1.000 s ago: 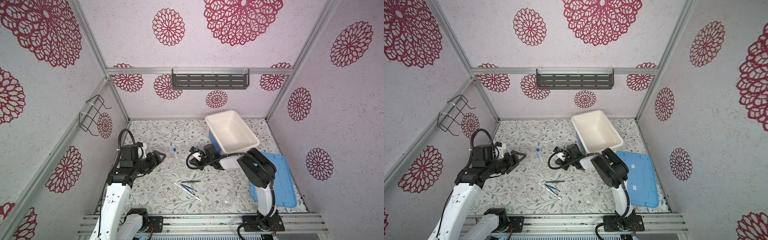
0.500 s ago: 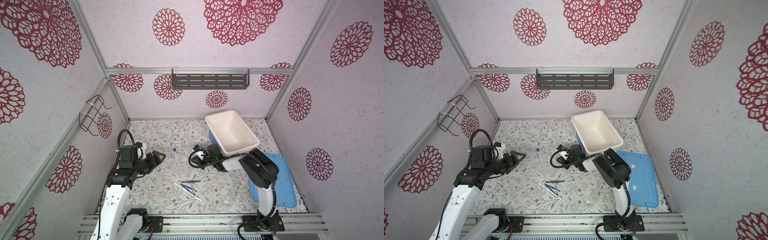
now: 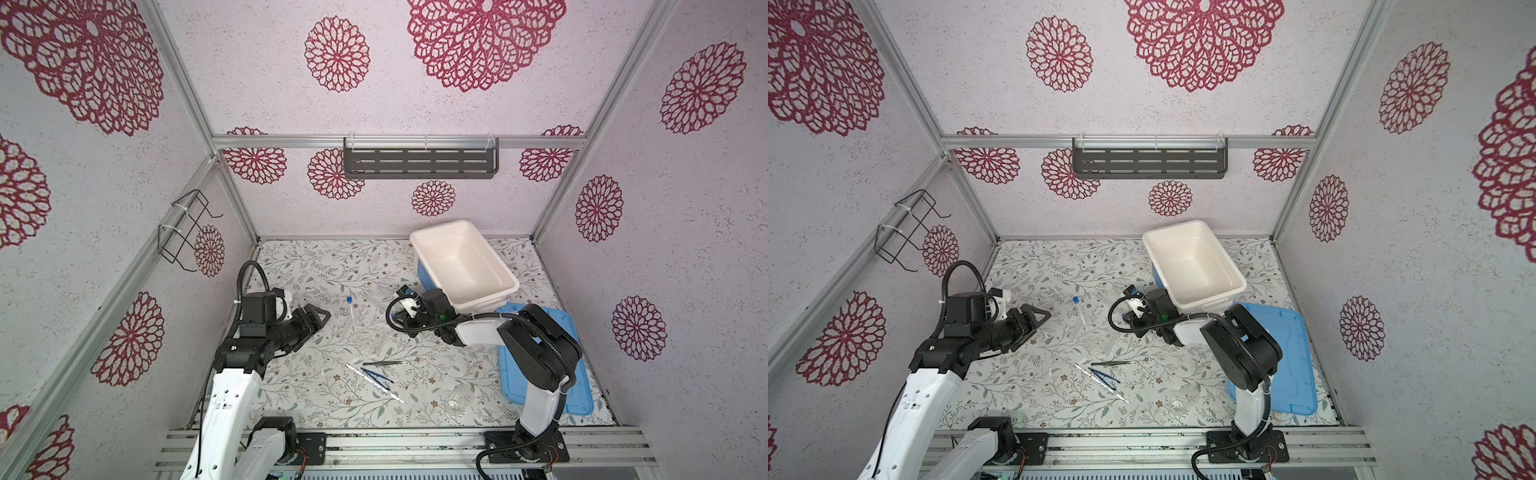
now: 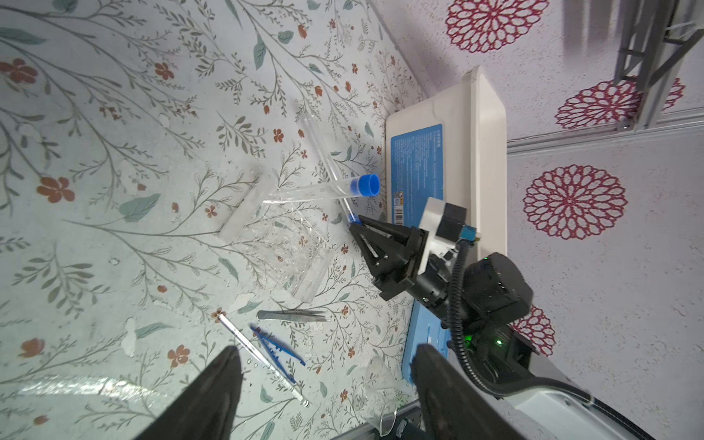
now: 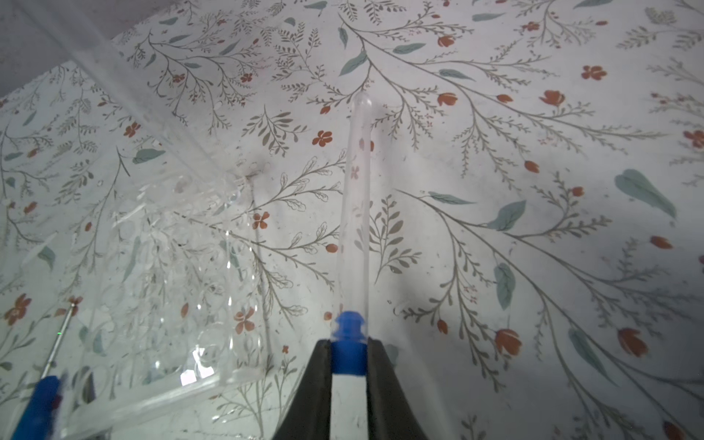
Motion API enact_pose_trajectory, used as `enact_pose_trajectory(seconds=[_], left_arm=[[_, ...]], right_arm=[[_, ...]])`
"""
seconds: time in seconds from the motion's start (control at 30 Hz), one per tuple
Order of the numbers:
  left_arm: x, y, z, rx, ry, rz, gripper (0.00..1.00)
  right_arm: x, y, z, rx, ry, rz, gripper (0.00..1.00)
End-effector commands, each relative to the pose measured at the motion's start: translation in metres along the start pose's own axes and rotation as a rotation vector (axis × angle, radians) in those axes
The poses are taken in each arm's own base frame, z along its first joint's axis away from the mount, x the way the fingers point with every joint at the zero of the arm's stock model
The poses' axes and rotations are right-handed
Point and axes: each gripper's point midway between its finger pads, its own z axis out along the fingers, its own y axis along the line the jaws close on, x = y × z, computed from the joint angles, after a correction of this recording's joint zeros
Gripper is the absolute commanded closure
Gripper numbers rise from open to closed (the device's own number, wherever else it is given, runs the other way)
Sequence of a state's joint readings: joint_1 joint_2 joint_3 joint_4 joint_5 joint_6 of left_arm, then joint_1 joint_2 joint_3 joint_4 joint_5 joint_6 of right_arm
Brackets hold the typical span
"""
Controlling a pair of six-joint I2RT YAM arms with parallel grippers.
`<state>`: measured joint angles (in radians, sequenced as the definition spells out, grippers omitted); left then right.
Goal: Organize the chemistry lab equipment
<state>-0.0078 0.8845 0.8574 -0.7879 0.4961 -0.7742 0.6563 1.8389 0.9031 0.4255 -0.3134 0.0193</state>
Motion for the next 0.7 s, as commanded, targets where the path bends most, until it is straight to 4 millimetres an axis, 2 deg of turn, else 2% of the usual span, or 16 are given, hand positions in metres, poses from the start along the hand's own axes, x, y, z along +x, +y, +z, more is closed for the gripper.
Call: enact_pose_trajectory(seconds=[0.0,0.17,0.3,0.47,0.67], left_arm=[[-0.001,0.002,-0.002,-0.014,-0.011,0.008,0.25],[-0.004,0.01,-0.004,-0.072,-0.036,0.016,0.25],[-0.007,0.014,0.002,-0.1,-0.012,0.023,0.26],[-0.01,0.006,0.01,-0.074,-0.005,0.044,0.26],[-0.004,-0.002,0.018,-0.041,0.013,0.058,0.26]], right_arm=[[-0.013,0.0,-0.023,0.04,0.026,0.142,0.83],[-0.013,0.019,-0.054,0.034,0.123,0.156,0.83],[-0.011,0.029,-0.081,0.039,0.23,0.165,0.83],[-0.01,0.043,-0.116,0.041,0.332,0.145,0.83],[-0.002,0.078,-0.15,-0.002,0.451,0.13,0.84]])
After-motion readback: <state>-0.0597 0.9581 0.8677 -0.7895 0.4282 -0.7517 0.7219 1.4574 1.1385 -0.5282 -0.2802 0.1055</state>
